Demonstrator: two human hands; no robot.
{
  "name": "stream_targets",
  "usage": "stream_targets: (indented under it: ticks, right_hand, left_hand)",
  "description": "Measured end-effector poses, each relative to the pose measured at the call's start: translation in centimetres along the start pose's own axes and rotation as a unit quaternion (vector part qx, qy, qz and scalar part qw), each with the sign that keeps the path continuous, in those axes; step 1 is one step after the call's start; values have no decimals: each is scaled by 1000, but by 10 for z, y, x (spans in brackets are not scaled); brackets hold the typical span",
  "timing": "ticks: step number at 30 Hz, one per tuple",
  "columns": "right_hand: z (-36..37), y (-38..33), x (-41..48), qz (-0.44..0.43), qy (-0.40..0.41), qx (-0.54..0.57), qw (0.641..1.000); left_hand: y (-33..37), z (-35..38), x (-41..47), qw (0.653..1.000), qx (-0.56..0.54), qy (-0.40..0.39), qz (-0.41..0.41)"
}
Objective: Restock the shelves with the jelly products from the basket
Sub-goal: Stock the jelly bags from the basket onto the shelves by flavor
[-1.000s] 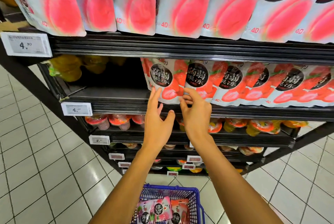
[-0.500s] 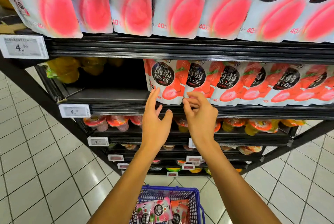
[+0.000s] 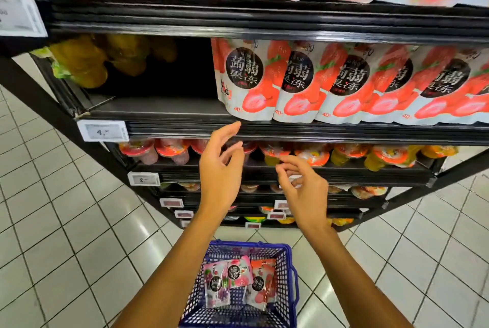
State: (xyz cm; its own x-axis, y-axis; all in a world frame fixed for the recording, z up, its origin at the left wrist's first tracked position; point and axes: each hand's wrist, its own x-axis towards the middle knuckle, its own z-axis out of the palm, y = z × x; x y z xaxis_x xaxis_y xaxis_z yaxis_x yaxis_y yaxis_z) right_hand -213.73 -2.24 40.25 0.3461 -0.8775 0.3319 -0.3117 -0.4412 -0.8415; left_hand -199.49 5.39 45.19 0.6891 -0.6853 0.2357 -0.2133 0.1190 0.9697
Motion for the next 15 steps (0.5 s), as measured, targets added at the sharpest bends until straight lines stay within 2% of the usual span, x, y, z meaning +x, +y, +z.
stream_targets:
  ticks: [3,8,11,15]
  right_hand:
    - [6,35,-24,62,-53,-35,996]
    - [29,131,-95,176,-135,-108,969]
    - [49,195,-141,280,-214,-122,928]
    - [81,286,-205,372,-295,-136,869]
  left_hand:
    - [-34,-4,-21,998,35,-24,-49]
    - [-154,-17,-92,974,120,-68,-177]
    - [-237,-27,-143,948,174,-125,-235]
    - [-347,-31,-208,921,199,-194,-275]
